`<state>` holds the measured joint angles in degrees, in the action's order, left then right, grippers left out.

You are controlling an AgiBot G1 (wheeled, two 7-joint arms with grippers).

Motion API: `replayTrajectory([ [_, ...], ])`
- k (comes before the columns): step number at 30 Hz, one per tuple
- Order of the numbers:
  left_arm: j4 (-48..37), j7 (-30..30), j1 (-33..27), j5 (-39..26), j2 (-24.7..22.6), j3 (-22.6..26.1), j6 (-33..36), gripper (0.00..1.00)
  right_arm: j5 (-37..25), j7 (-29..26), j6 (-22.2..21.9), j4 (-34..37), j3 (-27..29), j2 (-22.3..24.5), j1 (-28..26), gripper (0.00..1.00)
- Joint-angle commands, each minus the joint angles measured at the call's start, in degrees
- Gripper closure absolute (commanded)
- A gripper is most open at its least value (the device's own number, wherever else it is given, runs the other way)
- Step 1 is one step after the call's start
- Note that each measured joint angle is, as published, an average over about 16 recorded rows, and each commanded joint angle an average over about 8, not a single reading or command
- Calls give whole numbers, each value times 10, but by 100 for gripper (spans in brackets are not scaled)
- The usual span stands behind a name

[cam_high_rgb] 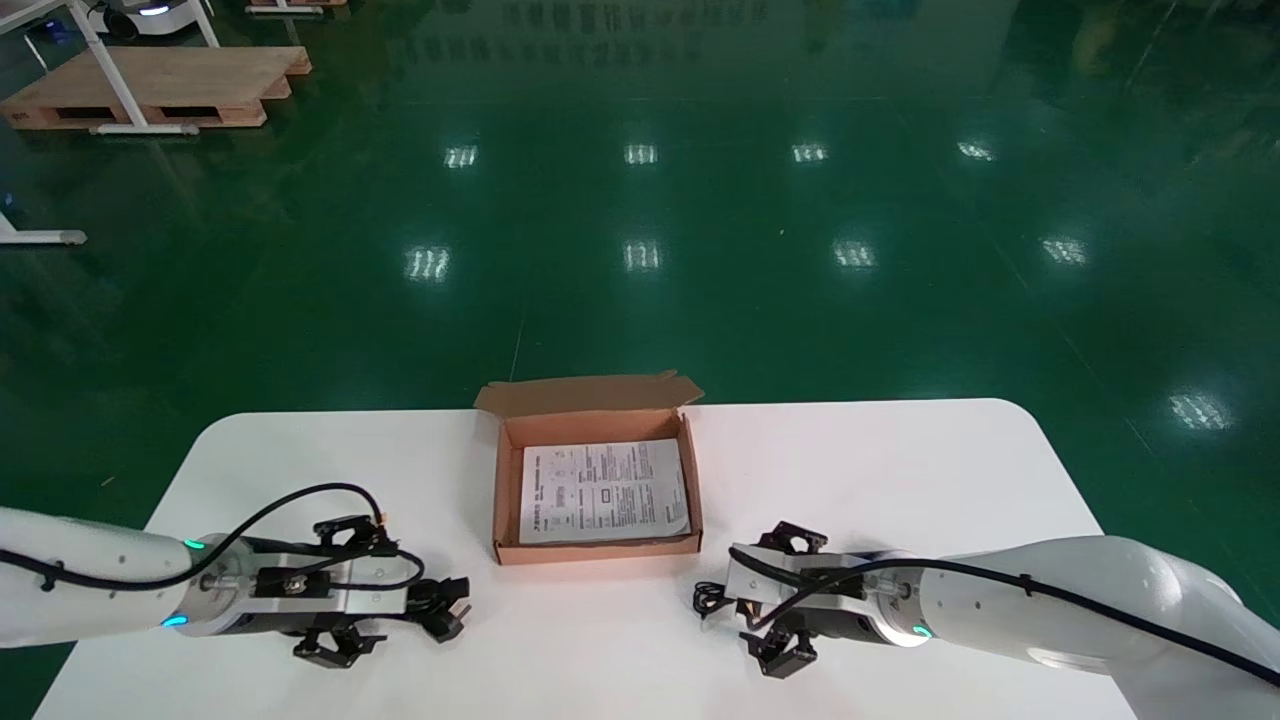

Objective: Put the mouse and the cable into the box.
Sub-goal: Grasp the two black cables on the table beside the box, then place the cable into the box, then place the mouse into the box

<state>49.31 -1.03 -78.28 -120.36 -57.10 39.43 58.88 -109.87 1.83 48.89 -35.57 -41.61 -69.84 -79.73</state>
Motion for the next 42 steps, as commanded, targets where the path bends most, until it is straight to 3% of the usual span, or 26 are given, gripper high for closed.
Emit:
replayTrajectory([
  [1,0,0,0,0,0,0,0,100,0,0,1,-2,0,1,1,100],
  [42,1,0,0,0,1,0,0,100,2,-1,3,-8,0,4,2,100],
])
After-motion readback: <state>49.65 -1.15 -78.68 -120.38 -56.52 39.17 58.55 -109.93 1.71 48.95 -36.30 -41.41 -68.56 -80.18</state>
